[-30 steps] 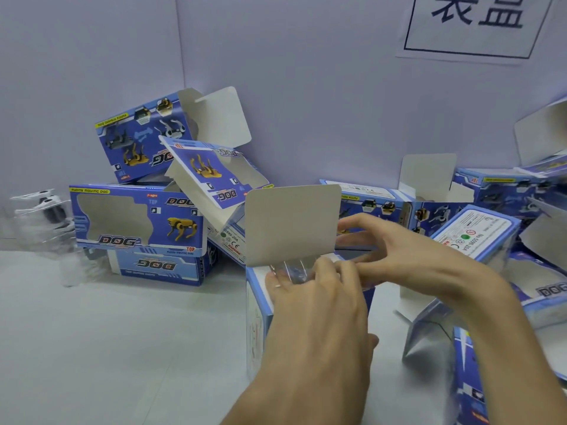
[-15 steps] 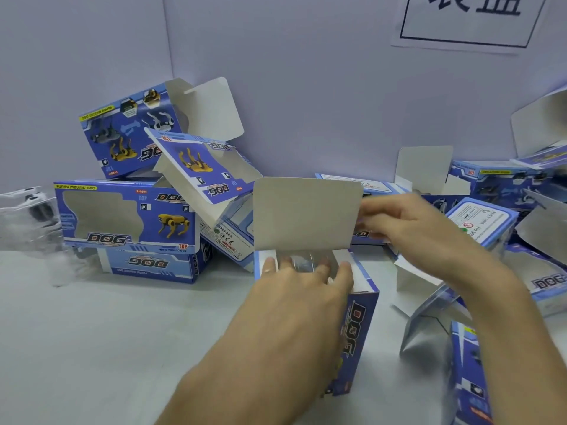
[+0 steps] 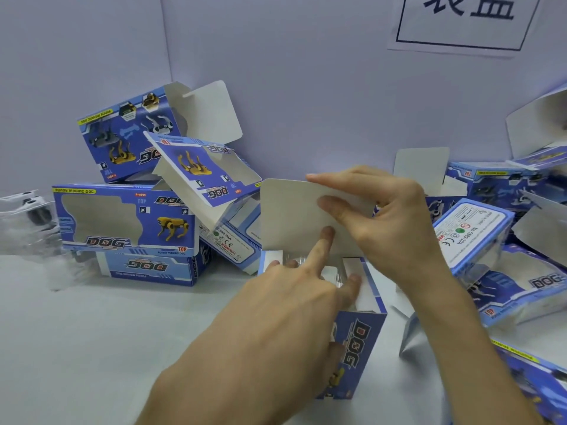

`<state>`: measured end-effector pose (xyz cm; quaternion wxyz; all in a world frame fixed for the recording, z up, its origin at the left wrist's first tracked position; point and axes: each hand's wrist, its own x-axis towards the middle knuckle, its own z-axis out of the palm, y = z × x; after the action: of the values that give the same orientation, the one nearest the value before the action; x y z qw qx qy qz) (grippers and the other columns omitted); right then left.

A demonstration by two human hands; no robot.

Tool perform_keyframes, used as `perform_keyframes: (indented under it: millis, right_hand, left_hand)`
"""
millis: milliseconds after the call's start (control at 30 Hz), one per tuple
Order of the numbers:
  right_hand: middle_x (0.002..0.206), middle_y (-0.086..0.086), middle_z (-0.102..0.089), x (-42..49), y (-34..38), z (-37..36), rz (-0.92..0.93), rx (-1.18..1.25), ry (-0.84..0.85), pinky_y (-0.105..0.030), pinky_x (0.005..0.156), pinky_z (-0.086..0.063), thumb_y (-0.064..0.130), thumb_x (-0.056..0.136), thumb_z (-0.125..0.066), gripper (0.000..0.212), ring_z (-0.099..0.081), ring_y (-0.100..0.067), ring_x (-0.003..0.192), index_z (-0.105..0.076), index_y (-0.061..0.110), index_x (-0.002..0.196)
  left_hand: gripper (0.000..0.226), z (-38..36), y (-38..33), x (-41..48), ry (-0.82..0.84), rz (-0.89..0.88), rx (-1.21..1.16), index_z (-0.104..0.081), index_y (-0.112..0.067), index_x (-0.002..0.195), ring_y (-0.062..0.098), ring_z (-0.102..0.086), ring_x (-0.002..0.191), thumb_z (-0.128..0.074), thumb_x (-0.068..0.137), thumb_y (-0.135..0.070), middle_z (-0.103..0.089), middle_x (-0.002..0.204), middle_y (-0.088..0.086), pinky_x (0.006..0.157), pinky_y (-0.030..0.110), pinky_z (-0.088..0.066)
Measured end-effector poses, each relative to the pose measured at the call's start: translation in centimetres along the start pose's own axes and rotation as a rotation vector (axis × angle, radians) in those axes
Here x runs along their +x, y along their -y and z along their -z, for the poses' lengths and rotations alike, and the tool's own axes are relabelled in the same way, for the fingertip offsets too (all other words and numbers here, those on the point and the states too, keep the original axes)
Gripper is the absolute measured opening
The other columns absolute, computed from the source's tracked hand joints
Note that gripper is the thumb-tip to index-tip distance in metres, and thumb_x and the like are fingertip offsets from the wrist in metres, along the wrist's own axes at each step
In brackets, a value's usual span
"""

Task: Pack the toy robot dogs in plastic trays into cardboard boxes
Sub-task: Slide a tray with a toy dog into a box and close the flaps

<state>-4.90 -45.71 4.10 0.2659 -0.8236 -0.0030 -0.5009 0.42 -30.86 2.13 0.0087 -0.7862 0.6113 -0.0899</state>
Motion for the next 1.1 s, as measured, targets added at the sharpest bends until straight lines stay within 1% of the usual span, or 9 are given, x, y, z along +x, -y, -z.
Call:
perform_keyframes:
  millis: [167, 300, 400, 467, 700, 800, 900, 967, 1100]
  right_hand:
    - [0.086, -0.001, -0.075, -0.3, -1.1, -1.3, 0.065, 0.002, -0.110, -0.013, 0.074, -0.049, -0.007, 0.082, -0.073, 0.023, -0.066, -0.010, 0.082, -0.079, 0.010, 0.097]
    - [0.097, 0.007, -0.074, -0.4, -1.4, -1.5, 0.016, -0.064, -0.080, -0.016, 0.086, -0.048, -0.008, 0.084, -0.070, 0.027, -0.066, -0.010, 0.096, -0.079, 0.014, 0.097]
    - [0.092, 0.008, -0.077, -0.2, -0.8, 0.0, -0.140, 0.060, 0.062, -0.019, 0.081, -0.048, 0.027, 0.086, -0.074, 0.011, -0.066, -0.004, 0.094, -0.082, 0.025, 0.093]
    - [0.082, 0.002, -0.076, 0.0, -0.2, 1.1, -0.246, 0.200, 0.170, -0.020, 0.067, -0.050, 0.052, 0.082, -0.072, 0.026, -0.068, -0.007, 0.078, -0.082, 0.028, 0.087]
    - [0.099, 0.011, -0.076, -0.1, -1.7, 2.0, -0.447, 0.299, 0.376, -0.025, 0.082, -0.056, 0.036, 0.082, -0.078, 0.021, -0.071, -0.002, 0.093, -0.075, 0.045, 0.101]
    - [0.107, 0.018, -0.074, -0.8, -1.6, 1.5, -0.524, 0.359, 0.528, -0.021, 0.086, -0.053, 0.058, 0.072, -0.075, 0.025, -0.068, 0.001, 0.101, -0.070, 0.059, 0.096]
    - [0.101, 0.008, -0.076, -0.4, -1.3, 1.5, -0.550, 0.508, 0.419, -0.023, 0.084, -0.058, 0.082, 0.050, -0.075, 0.055, -0.071, -0.007, 0.096, -0.076, 0.048, 0.093]
    - [0.104, -0.005, -0.076, 0.1, -1.4, 1.6, -0.643, 0.598, 0.274, -0.037, 0.086, -0.060, 0.084, 0.049, -0.073, 0.072, -0.073, -0.020, 0.099, -0.079, 0.029, 0.095]
    - [0.108, -0.016, -0.072, 0.3, -1.5, 1.6, -0.679, 0.527, 0.201, -0.053, 0.096, -0.054, 0.062, 0.074, -0.063, 0.048, -0.069, -0.031, 0.102, -0.079, 0.020, 0.091]
  left_hand:
    - [0.068, -0.4, 0.8, 0.9, -0.059, 0.018, 0.021, -0.018, -0.049, 0.150, 0.031, -0.054, 0.116, -0.052, 0.091, -0.050, 0.000, 0.166, 0.002, 0.073, 0.030, -0.032]
    - [0.068, -0.6, 1.2, 1.1, -0.109, 0.009, 0.014, -0.020, -0.048, 0.149, 0.026, -0.056, 0.111, -0.053, 0.090, -0.051, -0.019, 0.161, 0.001, 0.070, 0.031, -0.031]
    - [0.067, -0.8, 1.2, 1.1, -0.138, 0.000, -0.009, -0.022, -0.046, 0.149, 0.024, -0.056, 0.110, -0.053, 0.090, -0.055, -0.025, 0.157, 0.000, 0.073, 0.030, -0.037]
    - [0.067, -0.8, 1.1, 0.9, -0.155, -0.005, -0.025, -0.023, -0.046, 0.149, 0.025, -0.054, 0.118, -0.054, 0.091, -0.057, -0.025, 0.160, 0.001, 0.079, 0.030, -0.038]
    - [0.067, -0.4, 1.0, 0.5, -0.232, -0.076, -0.012, -0.027, -0.042, 0.150, 0.023, -0.050, 0.122, -0.054, 0.090, -0.056, -0.046, 0.146, -0.003, 0.080, 0.032, -0.039]
    - [0.067, -0.1, 1.1, 0.5, -0.245, -0.089, -0.033, -0.028, -0.042, 0.150, 0.022, -0.051, 0.119, -0.053, 0.090, -0.056, -0.050, 0.141, -0.005, 0.074, 0.031, -0.032]
    - [0.066, -0.1, 1.3, 0.7, -0.274, -0.107, -0.072, -0.028, -0.040, 0.151, 0.023, -0.050, 0.124, -0.053, 0.091, -0.054, -0.048, 0.145, -0.002, 0.083, 0.031, -0.038]
    - [0.066, -0.1, 1.4, 0.8, -0.279, -0.117, -0.075, -0.027, -0.040, 0.152, 0.023, -0.048, 0.126, -0.053, 0.092, -0.054, -0.047, 0.147, 0.000, 0.086, 0.032, -0.039]
    - [0.069, -0.2, 1.7, 1.0, -0.278, -0.122, -0.099, -0.022, -0.040, 0.154, 0.025, -0.047, 0.130, -0.053, 0.094, -0.055, -0.039, 0.154, 0.001, 0.092, 0.034, -0.044]
